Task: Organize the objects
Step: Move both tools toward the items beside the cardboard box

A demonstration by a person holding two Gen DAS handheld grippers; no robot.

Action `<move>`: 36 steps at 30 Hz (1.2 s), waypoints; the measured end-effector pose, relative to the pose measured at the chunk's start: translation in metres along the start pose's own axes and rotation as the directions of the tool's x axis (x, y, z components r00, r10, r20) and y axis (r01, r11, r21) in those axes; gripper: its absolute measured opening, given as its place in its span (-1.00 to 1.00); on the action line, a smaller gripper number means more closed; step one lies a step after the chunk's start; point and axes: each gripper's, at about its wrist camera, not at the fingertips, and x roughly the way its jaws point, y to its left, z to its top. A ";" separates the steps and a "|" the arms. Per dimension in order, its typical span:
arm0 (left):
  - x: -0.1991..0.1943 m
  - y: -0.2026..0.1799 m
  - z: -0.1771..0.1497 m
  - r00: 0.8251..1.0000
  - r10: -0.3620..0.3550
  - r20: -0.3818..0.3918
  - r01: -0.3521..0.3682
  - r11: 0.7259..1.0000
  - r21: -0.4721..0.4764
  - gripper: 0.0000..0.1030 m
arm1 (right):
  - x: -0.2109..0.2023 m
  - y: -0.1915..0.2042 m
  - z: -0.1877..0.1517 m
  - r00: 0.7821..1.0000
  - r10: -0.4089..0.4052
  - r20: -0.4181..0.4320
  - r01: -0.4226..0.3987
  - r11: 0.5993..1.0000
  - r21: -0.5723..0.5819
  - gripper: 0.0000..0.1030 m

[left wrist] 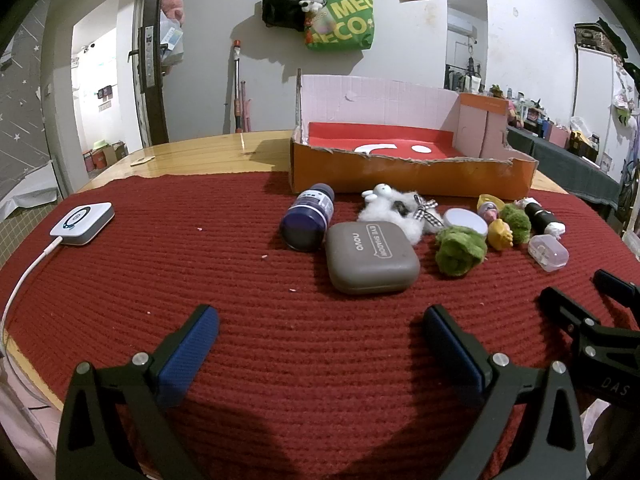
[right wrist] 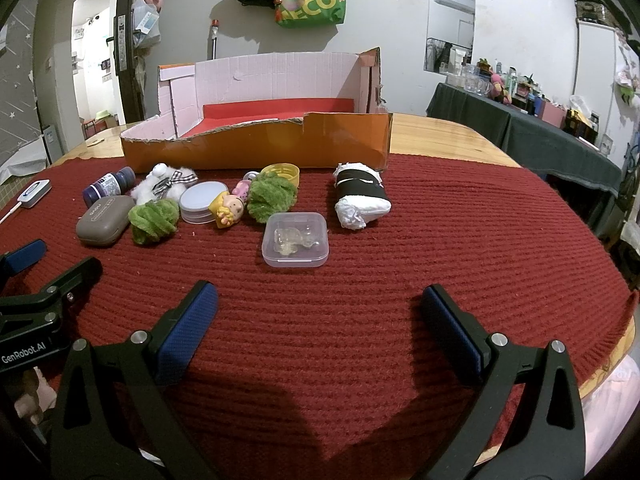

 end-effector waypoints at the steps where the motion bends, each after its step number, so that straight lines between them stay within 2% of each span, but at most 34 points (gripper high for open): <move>1: 0.000 0.000 0.000 1.000 -0.001 0.000 0.001 1.000 0.000 1.00 | 0.000 0.000 0.000 1.000 -0.001 0.001 0.001 1.000 0.000 1.00; 22: 0.003 0.002 0.008 1.000 -0.013 -0.016 0.013 1.000 0.005 1.00 | -0.003 -0.002 0.003 1.000 -0.004 -0.008 0.004 1.000 0.007 1.00; 29: -0.011 0.008 0.037 0.999 -0.030 0.033 0.029 0.999 0.035 1.00 | -0.014 -0.010 0.029 1.000 -0.006 0.021 0.006 1.000 0.024 1.00; 36: 0.004 0.018 0.064 0.999 -0.050 -0.003 0.050 0.998 0.023 1.00 | -0.013 -0.025 0.060 0.999 -0.022 0.028 0.020 0.998 0.059 1.00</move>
